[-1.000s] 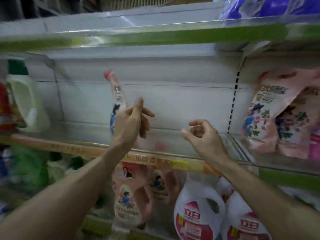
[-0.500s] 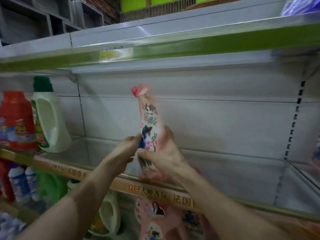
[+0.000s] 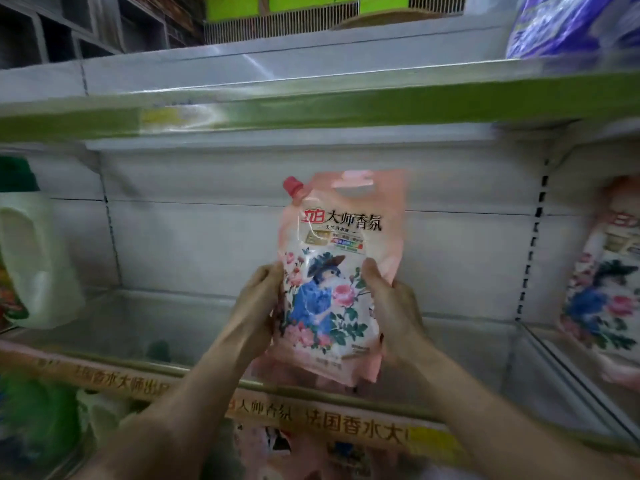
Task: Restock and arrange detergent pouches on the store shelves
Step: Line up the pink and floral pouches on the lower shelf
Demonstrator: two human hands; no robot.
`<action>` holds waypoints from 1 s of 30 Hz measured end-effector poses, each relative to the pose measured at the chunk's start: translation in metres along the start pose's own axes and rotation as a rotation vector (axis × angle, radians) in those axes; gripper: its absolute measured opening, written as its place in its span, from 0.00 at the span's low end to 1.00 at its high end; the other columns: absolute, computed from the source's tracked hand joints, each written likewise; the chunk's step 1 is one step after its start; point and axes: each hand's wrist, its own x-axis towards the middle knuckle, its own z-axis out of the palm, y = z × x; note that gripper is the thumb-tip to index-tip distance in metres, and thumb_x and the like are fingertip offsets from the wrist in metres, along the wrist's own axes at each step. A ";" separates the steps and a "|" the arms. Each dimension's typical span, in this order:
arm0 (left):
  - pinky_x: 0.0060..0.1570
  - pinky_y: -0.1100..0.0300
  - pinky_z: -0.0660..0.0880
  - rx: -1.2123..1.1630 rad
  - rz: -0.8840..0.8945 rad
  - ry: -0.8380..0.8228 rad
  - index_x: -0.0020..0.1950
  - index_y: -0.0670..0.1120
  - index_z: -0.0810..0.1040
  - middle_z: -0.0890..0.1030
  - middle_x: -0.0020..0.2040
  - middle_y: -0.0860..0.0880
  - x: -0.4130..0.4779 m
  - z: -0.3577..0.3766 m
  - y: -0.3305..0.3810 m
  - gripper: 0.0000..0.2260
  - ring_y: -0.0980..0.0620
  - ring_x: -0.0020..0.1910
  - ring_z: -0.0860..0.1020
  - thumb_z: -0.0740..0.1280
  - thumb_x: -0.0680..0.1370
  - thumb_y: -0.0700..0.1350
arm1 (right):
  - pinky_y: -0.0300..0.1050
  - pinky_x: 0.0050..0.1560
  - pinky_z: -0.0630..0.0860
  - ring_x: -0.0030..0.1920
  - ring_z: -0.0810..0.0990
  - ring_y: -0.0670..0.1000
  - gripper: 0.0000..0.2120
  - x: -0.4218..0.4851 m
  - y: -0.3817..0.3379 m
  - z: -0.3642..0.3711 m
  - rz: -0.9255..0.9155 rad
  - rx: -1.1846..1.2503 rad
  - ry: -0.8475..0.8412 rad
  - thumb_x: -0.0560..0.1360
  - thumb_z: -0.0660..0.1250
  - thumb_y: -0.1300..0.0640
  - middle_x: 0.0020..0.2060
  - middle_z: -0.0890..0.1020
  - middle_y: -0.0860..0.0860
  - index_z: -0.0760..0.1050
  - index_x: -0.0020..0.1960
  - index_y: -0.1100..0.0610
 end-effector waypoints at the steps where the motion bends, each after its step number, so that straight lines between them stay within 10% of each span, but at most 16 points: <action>1: 0.35 0.57 0.82 -0.025 0.010 -0.022 0.50 0.47 0.76 0.86 0.45 0.47 -0.003 0.011 0.000 0.10 0.51 0.39 0.85 0.63 0.81 0.54 | 0.65 0.54 0.81 0.46 0.87 0.60 0.16 -0.001 -0.006 -0.014 0.002 0.024 0.005 0.79 0.65 0.45 0.46 0.88 0.58 0.81 0.53 0.57; 10: 0.31 0.59 0.81 -0.067 0.036 -0.129 0.53 0.45 0.78 0.88 0.41 0.49 -0.029 0.091 0.009 0.15 0.51 0.39 0.87 0.68 0.78 0.57 | 0.63 0.51 0.82 0.44 0.87 0.60 0.16 -0.021 -0.043 -0.086 -0.063 0.041 0.136 0.79 0.65 0.45 0.44 0.88 0.57 0.82 0.51 0.57; 15: 0.53 0.47 0.80 0.309 0.218 0.083 0.51 0.48 0.78 0.84 0.50 0.46 -0.033 0.159 0.001 0.10 0.45 0.49 0.83 0.66 0.77 0.53 | 0.68 0.56 0.78 0.48 0.86 0.61 0.12 -0.033 -0.060 -0.126 -0.163 -0.067 0.337 0.79 0.64 0.45 0.43 0.88 0.55 0.84 0.43 0.47; 19: 0.58 0.48 0.77 0.397 0.138 -0.094 0.55 0.47 0.78 0.83 0.56 0.44 -0.051 0.226 -0.018 0.09 0.43 0.55 0.80 0.61 0.79 0.46 | 0.44 0.39 0.79 0.42 0.82 0.56 0.17 -0.040 -0.074 -0.172 -0.260 -0.249 0.624 0.78 0.63 0.41 0.40 0.84 0.53 0.80 0.43 0.53; 25: 0.21 0.69 0.74 -0.073 -0.156 -0.593 0.42 0.49 0.79 0.84 0.28 0.54 -0.069 0.297 -0.039 0.19 0.60 0.25 0.81 0.54 0.84 0.55 | 0.28 0.28 0.74 0.30 0.82 0.36 0.13 -0.036 -0.061 -0.206 -0.358 -0.235 0.677 0.81 0.61 0.49 0.36 0.83 0.46 0.80 0.53 0.57; 30: 0.31 0.63 0.80 -0.271 -0.175 -0.713 0.49 0.52 0.81 0.87 0.37 0.53 -0.049 0.318 -0.059 0.19 0.55 0.36 0.86 0.53 0.83 0.58 | 0.52 0.57 0.79 0.52 0.84 0.54 0.08 -0.017 -0.038 -0.211 -0.349 -0.262 0.682 0.77 0.62 0.40 0.48 0.86 0.48 0.78 0.46 0.41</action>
